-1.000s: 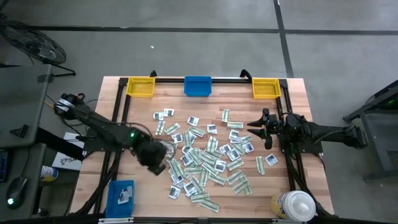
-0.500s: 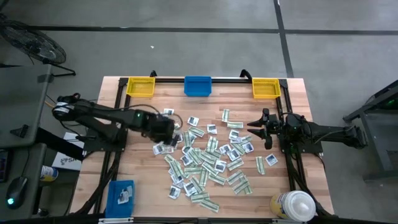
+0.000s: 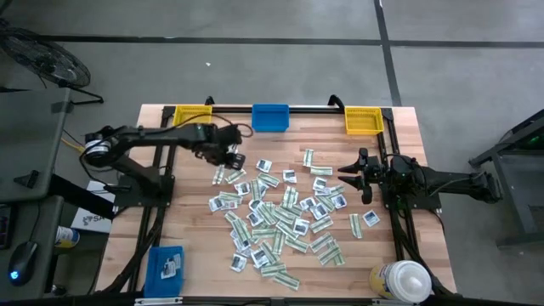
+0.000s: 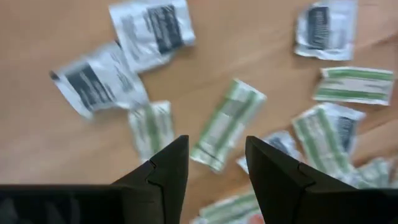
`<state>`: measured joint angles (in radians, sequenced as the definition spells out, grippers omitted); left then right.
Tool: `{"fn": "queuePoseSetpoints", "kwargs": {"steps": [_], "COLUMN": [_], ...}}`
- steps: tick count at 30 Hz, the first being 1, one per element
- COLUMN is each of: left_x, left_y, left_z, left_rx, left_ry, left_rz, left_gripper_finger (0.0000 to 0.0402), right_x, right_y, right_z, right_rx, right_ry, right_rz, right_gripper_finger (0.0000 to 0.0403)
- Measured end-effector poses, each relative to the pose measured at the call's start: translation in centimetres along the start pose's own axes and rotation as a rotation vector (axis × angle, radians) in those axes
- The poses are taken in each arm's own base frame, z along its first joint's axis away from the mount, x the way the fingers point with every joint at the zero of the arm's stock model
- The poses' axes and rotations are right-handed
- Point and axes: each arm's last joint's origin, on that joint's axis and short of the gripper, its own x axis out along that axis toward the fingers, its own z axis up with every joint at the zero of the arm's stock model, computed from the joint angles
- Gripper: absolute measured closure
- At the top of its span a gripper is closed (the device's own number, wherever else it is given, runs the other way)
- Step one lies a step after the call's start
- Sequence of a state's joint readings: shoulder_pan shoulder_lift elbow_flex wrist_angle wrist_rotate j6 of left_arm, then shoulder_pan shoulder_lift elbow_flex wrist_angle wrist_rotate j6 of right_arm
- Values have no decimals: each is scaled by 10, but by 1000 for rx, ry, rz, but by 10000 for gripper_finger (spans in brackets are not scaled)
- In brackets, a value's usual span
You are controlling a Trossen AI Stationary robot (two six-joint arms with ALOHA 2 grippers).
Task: Pick & Place First Aid Supplies
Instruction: Put the gray towelette pack into the left yellow bin
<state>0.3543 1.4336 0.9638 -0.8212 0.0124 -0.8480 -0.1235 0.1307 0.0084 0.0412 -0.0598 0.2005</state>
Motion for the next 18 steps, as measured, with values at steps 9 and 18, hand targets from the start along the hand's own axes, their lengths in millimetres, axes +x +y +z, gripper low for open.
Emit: {"fn": "queuePoseSetpoints", "kwargs": {"steps": [9, 18], "left_x": [21, 38], "left_y": [24, 38], "left_z": [20, 24], "left_rx": [340, 616], "left_ry": [155, 259], "left_rz": [35, 151], "left_gripper_finger": [244, 244], "right_x": [0, 0], "right_y": [0, 0], "right_z": [0, 0], "right_rx": [0, 0], "right_ry": [0, 0], "right_rz": [0, 0], "right_gripper_finger": [274, 274]}}
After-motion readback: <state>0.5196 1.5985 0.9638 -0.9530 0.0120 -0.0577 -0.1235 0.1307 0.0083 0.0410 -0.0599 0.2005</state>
